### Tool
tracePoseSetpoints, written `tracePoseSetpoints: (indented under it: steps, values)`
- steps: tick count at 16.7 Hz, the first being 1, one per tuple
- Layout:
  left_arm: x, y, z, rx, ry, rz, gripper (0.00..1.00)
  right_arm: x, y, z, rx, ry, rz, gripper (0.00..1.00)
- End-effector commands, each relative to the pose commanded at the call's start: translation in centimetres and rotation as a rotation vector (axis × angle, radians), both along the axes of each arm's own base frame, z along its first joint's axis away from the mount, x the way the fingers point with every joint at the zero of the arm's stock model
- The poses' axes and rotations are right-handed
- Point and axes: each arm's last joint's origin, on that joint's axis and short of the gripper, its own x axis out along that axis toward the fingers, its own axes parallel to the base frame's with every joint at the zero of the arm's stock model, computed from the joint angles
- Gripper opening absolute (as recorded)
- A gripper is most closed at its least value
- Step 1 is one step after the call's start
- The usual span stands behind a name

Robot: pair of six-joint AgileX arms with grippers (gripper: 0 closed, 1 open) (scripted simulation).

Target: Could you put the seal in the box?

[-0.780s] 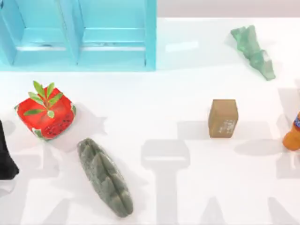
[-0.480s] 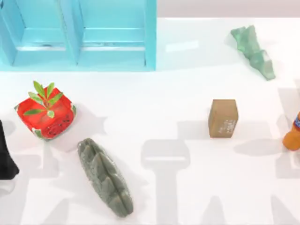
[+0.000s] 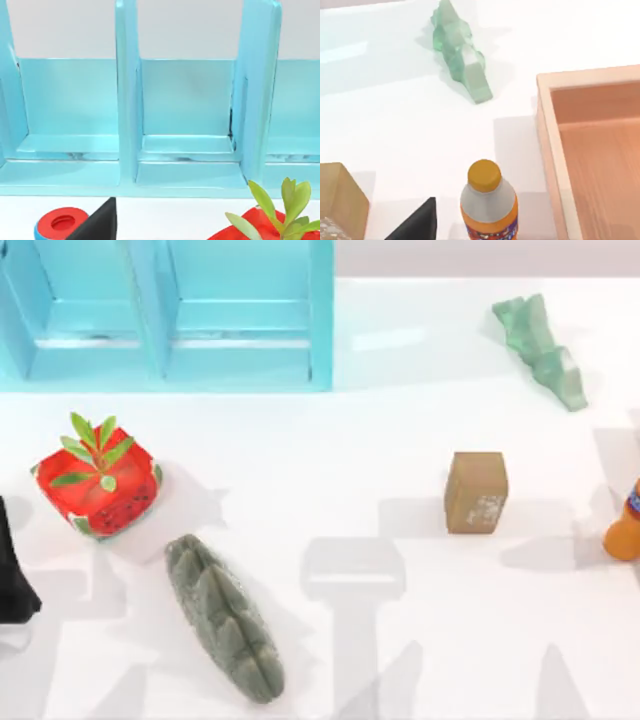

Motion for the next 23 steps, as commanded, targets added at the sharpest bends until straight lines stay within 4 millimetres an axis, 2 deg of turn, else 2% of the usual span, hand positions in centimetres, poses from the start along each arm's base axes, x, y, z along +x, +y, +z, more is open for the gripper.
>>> tracePoseSetpoints:
  steps: [2, 5, 7, 9, 12, 15, 17, 19, 21, 23]
  values:
    - [0.0, 0.0, 0.0, 0.0, 0.0, 0.0, 1.0, 2.2, 0.4, 3.3, 0.032, 0.095, 0.001, 1.0]
    - [0.0, 0.0, 0.0, 0.0, 0.0, 0.0, 1.0, 6.7, 1.7, 7.7, 0.077, 0.226, 0.014, 1.0]
    - [0.0, 0.0, 0.0, 0.0, 0.0, 0.0, 1.0, 10.5, 3.2, 9.5, 0.102, 0.319, 0.03, 1.0]
    - [0.0, 0.0, 0.0, 0.0, 0.0, 0.0, 1.0, 14.5, 5.2, 9.9, 0.115, 0.428, 0.047, 1.0]
    - [0.0, 0.0, 0.0, 0.0, 0.0, 0.0, 1.0, 19.9, 9.2, 7.8, 0.103, 0.624, 0.071, 1.0]
    - [0.0, 0.0, 0.0, 0.0, 0.0, 0.0, 1.0, 23.2, 13.5, 3.5, 0.053, 0.838, 0.085, 1.0]
    - [0.0, 0.0, 0.0, 0.0, 0.0, 0.0, 1.0, 24.1, 15.8, 0.7, 0.008, 0.961, 0.088, 1.0]
    - [0.0, 0.0, 0.0, 0.0, 0.0, 0.0, 1.0, 24.3, 17.3, -1.2, -0.031, 1.05, 0.087, 1.0]
    - [0.0, 0.0, 0.0, 0.0, 0.0, 0.0, 1.0, 24.3, 17.9, -2.0, -0.051, 1.092, 0.087, 1.0]
    - [0.0, 0.0, 0.0, 0.0, 0.0, 0.0, 1.0, 24.3, 17.9, -2.0, -0.051, 1.092, 0.087, 1.0]
